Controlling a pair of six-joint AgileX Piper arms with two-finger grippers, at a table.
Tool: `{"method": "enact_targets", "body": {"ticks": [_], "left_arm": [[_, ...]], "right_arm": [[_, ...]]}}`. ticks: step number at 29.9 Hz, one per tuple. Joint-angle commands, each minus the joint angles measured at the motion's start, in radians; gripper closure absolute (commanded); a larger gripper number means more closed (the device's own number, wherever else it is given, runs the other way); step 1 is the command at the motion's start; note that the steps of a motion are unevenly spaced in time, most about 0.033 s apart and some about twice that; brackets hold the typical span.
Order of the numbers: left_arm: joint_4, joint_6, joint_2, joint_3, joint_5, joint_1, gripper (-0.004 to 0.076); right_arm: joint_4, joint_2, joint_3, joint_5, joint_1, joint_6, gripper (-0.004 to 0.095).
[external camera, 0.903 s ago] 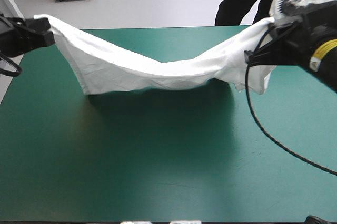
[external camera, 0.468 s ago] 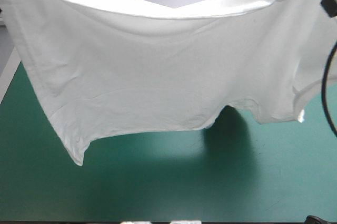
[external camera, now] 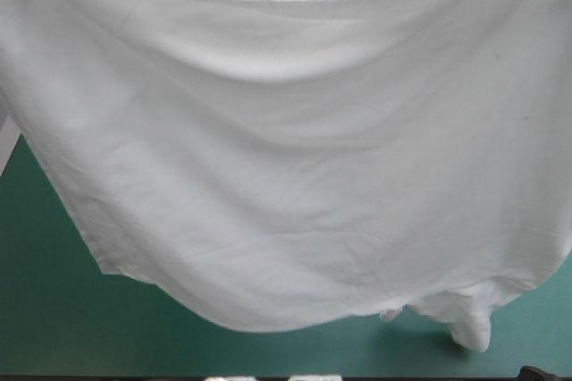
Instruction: Fold the cloth
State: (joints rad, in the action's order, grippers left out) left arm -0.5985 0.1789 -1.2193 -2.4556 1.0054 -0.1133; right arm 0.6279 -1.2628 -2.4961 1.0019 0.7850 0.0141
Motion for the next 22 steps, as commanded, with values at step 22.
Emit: {"method": "enact_targets", "body": {"ticks": [22], "left_arm": [[0.226, -0.010, -0.507, 0.306, 0.050, 0.004, 0.0733]], "right_arm": [[-0.530, -0.516, 0.271, 0.020, -0.542, -0.094, 0.0925]]}}
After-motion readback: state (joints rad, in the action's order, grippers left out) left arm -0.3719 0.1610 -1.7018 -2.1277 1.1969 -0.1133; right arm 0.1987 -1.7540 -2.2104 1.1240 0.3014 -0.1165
